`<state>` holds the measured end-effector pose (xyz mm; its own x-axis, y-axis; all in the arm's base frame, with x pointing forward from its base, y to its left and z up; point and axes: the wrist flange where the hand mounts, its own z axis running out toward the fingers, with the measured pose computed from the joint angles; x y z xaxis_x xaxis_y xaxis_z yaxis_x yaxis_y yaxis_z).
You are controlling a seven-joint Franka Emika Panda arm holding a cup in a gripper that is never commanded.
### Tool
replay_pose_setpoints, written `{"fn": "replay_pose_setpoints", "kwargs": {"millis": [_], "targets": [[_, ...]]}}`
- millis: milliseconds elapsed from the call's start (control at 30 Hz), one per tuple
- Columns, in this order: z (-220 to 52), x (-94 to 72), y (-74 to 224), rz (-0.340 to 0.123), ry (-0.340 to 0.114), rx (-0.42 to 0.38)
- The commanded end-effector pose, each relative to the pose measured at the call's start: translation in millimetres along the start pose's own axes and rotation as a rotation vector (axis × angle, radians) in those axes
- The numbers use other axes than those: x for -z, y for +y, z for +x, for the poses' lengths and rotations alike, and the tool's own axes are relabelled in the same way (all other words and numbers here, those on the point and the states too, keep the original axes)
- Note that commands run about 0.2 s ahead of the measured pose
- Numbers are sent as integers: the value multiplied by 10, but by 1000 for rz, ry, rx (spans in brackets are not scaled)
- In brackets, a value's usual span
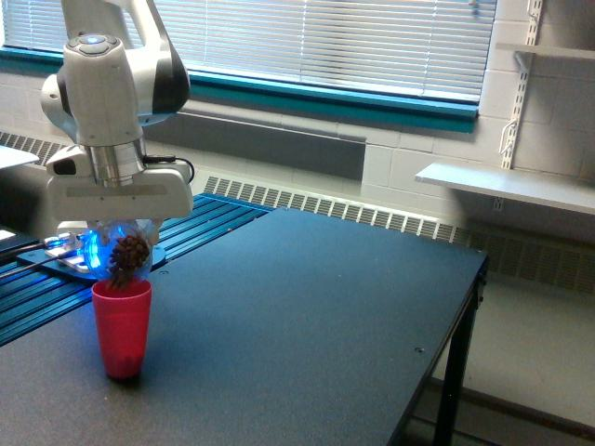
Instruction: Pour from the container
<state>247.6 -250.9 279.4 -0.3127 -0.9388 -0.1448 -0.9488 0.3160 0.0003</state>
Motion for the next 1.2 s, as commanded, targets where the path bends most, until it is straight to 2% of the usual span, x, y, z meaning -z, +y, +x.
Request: {"fn": "replay_pose_setpoints", "kwargs": {"millis": [33, 433, 767, 1200], "targets": [[22, 85, -28, 5, 7, -14], [-6, 172, -83, 1, 1, 0], [-14, 139, -52, -51, 9, 12], [-12, 179, -110, -63, 22, 27]]}}
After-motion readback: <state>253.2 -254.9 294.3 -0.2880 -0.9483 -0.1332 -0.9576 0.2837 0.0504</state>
